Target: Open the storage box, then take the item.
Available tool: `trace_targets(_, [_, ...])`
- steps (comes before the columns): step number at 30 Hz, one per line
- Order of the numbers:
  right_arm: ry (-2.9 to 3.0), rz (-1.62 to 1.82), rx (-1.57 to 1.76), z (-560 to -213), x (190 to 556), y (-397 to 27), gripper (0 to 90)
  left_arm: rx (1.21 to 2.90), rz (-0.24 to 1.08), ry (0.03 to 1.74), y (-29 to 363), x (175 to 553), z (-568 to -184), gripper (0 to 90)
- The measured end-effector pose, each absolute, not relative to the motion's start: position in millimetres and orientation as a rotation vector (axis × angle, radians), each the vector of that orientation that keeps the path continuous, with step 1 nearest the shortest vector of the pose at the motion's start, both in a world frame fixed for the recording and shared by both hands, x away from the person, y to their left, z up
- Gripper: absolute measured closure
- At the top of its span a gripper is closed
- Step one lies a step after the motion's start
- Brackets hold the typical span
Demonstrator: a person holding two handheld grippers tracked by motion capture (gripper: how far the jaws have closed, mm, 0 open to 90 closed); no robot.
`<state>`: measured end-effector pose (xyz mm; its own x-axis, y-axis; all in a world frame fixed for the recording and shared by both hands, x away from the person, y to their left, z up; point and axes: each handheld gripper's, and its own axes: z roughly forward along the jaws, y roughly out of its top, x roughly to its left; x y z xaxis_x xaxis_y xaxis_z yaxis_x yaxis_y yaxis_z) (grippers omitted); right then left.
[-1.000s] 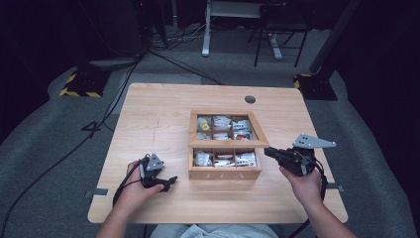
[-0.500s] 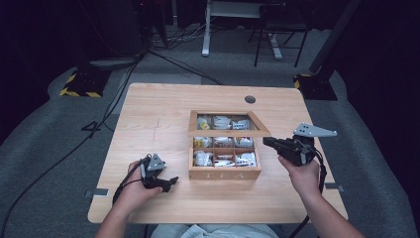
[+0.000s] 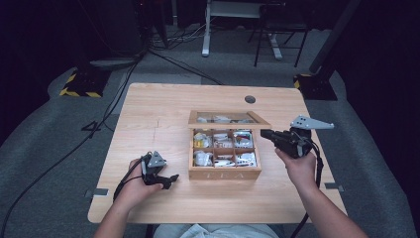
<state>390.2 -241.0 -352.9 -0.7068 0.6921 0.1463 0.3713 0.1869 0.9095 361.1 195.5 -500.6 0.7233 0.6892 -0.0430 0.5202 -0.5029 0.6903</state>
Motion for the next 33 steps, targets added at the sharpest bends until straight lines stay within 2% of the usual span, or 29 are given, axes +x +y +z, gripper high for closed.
trace_targets(12, [2.166,1.519,1.002,-346.2,395.8,-239.6,90.0,2.162,0.291,0.922,199.7,367.3,-488.6,27.2])
trace_targets(33, [2.184,1.528,1.010,-340.0,401.1,-238.8,90.0,2.054,0.243,0.843,197.4,374.7,-449.8,30.1])
